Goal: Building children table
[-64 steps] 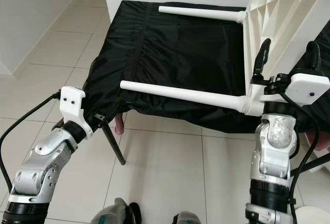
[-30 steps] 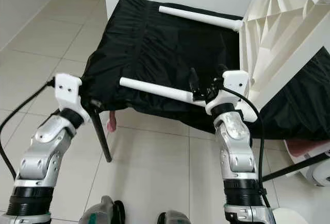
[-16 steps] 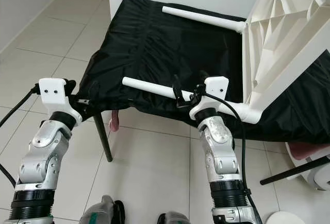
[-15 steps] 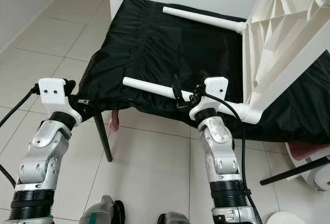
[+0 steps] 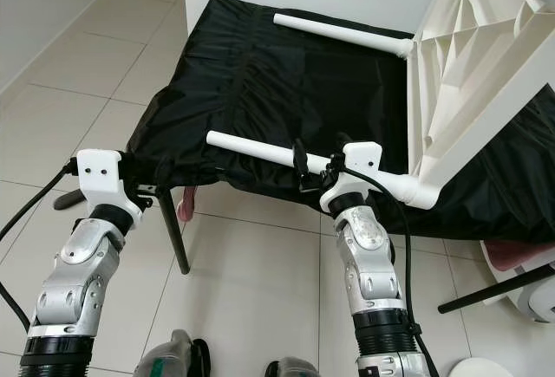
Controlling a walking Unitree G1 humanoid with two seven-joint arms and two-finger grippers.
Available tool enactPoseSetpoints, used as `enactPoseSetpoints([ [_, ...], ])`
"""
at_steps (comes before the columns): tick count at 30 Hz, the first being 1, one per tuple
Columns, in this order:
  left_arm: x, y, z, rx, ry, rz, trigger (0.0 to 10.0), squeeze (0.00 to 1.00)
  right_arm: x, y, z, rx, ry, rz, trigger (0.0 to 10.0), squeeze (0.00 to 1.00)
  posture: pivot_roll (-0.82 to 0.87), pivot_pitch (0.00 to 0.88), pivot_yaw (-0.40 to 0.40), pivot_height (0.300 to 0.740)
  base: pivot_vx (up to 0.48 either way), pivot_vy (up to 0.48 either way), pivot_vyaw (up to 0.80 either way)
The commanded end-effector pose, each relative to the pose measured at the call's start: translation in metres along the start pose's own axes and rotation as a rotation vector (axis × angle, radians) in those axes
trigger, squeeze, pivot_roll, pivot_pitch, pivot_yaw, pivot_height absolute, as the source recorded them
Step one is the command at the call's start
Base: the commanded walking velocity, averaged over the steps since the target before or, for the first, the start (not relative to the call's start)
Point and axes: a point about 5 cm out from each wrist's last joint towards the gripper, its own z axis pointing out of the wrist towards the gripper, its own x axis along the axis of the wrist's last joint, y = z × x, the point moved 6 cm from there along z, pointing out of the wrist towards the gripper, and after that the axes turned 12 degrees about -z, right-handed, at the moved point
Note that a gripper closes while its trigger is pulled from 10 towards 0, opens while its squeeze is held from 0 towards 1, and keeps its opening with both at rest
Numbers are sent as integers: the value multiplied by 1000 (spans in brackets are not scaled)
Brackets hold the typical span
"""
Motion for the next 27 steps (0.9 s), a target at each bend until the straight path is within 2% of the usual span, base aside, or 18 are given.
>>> enactPoseSetpoints([
  [1, 5, 0, 1, 23, 27, 2, 10000, 0, -3, 3, 1, -16, -3, -11, 10000, 0, 99, 21, -69, 740, 0, 0, 0],
  [8, 7, -3, 1, 26, 30, 13, 10000, 0, -2, 5, 1, -18, 1, -22, 10000, 0, 95, 22, -64, 740, 0, 0, 0],
  [19, 3, 0, -4, 10, 16, 17, 10000, 0, -2, 6, -4, -20, 5, -38, 10000, 0, 86, 23, -63, 740, 0, 0, 0],
  [27, 5, 10, -10, -38, 38, 2, 10000, 0, 1, 10, -9, -34, 30, -73, 10000, 0, 81, 10, -64, 740, 0, 0, 0],
])
